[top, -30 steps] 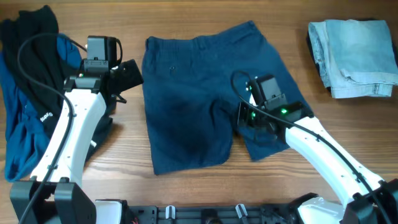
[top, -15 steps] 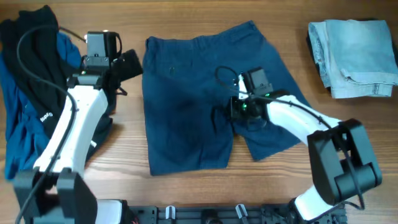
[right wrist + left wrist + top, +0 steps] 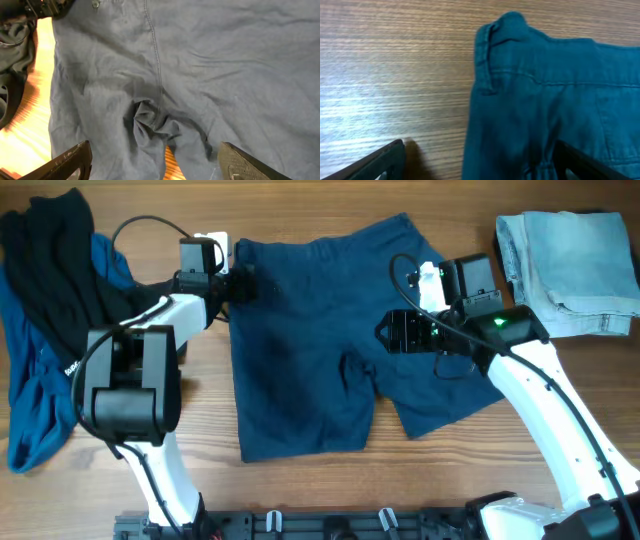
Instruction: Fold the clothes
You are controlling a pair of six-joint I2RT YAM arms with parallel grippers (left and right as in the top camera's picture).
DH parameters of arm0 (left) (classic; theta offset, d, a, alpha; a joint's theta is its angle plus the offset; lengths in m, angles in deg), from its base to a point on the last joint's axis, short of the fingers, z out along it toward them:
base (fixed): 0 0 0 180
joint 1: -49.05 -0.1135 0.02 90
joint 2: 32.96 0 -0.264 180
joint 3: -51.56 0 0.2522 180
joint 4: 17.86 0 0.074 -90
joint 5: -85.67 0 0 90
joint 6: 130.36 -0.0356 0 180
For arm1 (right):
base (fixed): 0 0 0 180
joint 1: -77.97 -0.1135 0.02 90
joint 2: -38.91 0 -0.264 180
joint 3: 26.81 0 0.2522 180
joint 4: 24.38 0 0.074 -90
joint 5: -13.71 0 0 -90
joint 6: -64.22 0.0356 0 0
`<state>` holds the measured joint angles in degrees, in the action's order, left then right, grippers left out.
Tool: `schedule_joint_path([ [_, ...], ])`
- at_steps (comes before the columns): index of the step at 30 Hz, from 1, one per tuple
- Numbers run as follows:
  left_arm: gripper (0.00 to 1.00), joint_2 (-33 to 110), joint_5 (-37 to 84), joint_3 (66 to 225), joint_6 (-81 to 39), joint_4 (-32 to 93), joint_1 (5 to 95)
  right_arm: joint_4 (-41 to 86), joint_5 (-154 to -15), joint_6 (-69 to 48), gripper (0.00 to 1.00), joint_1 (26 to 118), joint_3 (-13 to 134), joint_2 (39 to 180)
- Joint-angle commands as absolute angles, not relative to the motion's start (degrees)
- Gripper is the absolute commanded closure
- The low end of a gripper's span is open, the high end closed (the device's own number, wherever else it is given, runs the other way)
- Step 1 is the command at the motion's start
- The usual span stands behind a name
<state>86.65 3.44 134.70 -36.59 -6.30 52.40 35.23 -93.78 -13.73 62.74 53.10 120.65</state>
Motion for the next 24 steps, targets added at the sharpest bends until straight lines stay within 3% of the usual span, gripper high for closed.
schedule_joint_path([
  [1,0.19,89.10,8.16,134.72,-37.20,-6.45,52.21,35.38,-92.60,-13.60,0.19,62.50,53.36,120.06],
  [3,0.68,89.43,8.27,134.72,-32.08,-6.51,52.29,35.29,-92.60,-13.14,0.19,62.50,53.36,120.06],
  [4,0.88,89.40,8.29,134.72,-28.76,-6.99,52.29,35.29,-92.54,-12.20,0.19,62.50,53.36,120.06],
  [5,0.96,89.38,8.25,134.83,-26.90,-7.45,52.23,35.29,-92.51,-12.07,0.20,62.50,53.36,120.06],
  [11,0.96,84.49,6.13,139.60,-3.71,5.55,47.31,36.28,-86.68,-3.17,0.25,62.50,53.19,122.48],
  [15,0.96,81.10,7.94,139.60,-0.87,12.50,42.70,36.36,-86.70,-2.01,0.28,62.50,53.14,128.10],
  [17,0.96,80.59,8.75,139.60,-0.85,14.82,41.50,36.34,-86.57,-1.27,0.40,62.50,53.03,132.54],
  [18,0.96,80.59,8.75,139.60,-0.87,16.22,41.41,36.39,-86.59,-0.11,0.84,62.50,53.03,135.51],
  [19,0.96,80.59,8.73,139.60,-0.87,17.20,41.41,36.39,-86.90,-0.11,0.96,62.50,53.03,137.37],
  [24,0.96,80.27,8.70,139.60,-4.17,21.38,41.43,36.82,-87.86,-0.68,0.96,62.50,52.29,144.65],
])
